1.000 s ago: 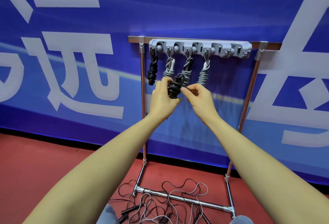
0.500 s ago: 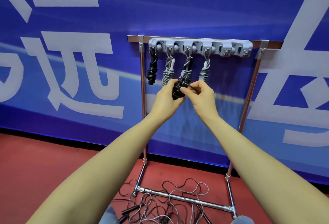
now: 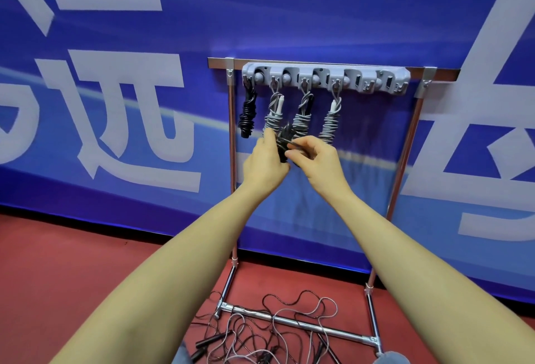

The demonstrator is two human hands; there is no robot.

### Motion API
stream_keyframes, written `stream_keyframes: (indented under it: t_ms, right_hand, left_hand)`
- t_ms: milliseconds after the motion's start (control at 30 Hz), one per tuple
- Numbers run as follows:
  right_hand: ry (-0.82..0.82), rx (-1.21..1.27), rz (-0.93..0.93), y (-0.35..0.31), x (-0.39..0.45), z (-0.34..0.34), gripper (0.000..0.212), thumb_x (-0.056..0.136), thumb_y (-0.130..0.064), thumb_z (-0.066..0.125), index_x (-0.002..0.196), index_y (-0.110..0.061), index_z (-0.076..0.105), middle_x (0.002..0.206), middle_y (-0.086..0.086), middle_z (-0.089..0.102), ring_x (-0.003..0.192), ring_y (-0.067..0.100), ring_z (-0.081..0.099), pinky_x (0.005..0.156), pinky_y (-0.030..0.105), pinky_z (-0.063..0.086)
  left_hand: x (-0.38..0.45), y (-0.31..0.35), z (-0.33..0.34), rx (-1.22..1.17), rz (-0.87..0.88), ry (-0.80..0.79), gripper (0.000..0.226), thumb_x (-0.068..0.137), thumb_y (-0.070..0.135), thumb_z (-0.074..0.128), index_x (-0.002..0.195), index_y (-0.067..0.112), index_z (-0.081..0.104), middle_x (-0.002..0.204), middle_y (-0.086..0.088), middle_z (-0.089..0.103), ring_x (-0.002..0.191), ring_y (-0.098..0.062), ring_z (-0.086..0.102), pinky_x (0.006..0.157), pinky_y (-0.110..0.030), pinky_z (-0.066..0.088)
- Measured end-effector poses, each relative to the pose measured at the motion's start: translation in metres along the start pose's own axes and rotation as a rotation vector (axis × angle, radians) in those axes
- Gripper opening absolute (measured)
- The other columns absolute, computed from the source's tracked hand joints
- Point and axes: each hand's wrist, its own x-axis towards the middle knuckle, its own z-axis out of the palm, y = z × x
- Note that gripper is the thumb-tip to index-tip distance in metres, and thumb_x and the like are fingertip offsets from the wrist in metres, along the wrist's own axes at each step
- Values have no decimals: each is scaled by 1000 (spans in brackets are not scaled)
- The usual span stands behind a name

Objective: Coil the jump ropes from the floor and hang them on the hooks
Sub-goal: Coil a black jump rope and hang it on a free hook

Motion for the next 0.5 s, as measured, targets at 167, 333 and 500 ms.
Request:
stream_keyframes:
  t_ms: [167, 333, 500]
  right_hand:
    - [7, 63, 43, 2, 3, -6, 19, 85, 4, 62, 82, -14, 62, 88, -3, 69, 80, 4, 64, 75, 18, 51]
    - [1, 12, 32, 3, 8, -11, 18, 91, 5, 53, 93, -12, 58, 93, -2, 65, 83, -1, 62, 77, 13, 48]
    - [42, 128, 93, 8, 7, -10, 20, 93, 2, 51, 101, -11, 64, 87, -5, 69, 76, -1, 66, 73, 13, 50]
  left_hand:
    - [0, -3, -7, -342, -11, -44, 40, 73, 18, 72, 97, 16, 41, 91, 0, 61, 78, -14, 55, 58, -25, 44]
    - [-4, -9, -5, -347, -27, -192, 40, 75, 13, 65, 108, 24, 45, 108, -3, 33, 97, -12, 37, 63, -12, 40]
    - [0, -14, -4, -404, -8, -206, 70, 72, 25, 79, 128, 16, 38, 118, -8, 44, 107, -24, 52, 89, -34, 47]
